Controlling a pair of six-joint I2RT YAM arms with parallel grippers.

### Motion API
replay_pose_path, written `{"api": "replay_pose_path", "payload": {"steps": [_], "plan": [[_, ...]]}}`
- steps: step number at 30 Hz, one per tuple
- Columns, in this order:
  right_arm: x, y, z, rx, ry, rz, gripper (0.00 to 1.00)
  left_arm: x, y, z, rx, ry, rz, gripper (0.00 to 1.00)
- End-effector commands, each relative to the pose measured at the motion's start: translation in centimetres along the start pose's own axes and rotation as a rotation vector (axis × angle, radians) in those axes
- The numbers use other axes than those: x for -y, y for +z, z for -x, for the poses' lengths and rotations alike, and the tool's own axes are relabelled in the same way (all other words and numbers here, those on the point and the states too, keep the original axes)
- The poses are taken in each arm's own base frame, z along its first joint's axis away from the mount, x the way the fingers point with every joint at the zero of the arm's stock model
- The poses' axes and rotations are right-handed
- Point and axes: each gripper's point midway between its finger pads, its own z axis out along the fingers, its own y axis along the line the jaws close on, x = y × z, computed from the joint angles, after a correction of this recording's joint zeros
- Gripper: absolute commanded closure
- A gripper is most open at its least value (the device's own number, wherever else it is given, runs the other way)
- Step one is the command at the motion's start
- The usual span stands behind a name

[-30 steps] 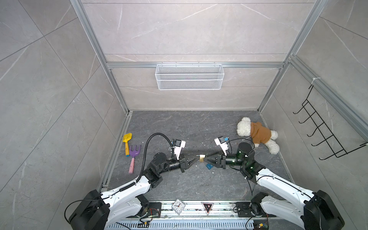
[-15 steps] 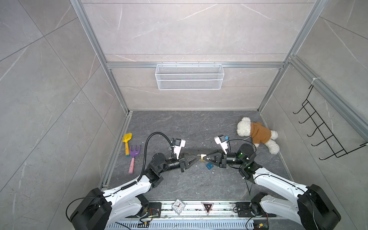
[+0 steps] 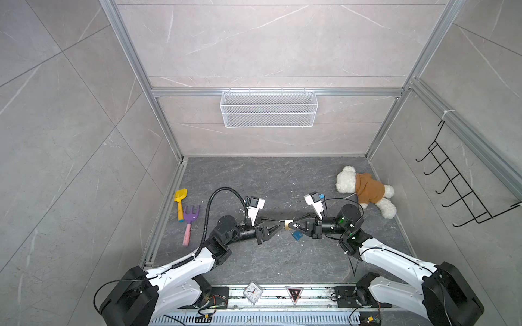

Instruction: Lock with the key

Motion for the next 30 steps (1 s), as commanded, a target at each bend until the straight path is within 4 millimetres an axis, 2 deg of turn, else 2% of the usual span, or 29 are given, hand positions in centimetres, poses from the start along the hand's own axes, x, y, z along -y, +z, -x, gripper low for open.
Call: {"api": "replay_pose_path", "payload": {"steps": [1,15,25,30], "plan": [[-0.9,-0.1,0.0,-0.022,-0.043,0.014,1.00,1.5,0.4,0.9,-0.005,0.066,-0.053,0.73],[0.1,0.0,-0.4,-0.042,-0.031,-0.024,1.00,2.4,1.1,0.5,-0.040,0.078,-0.109,0.74],[0.2,0.1,-0.4,-0.052,-0.028,-0.027,1.00,2.6,1.8,-0.2,-0.080,0.075,-0.131,0.77],[0.2,0.1,-0.4,-0.055,-0.029,-0.027,1.00,2.7,2.1,-0.3,-0.094,0.074,-0.139,0.82]]}}
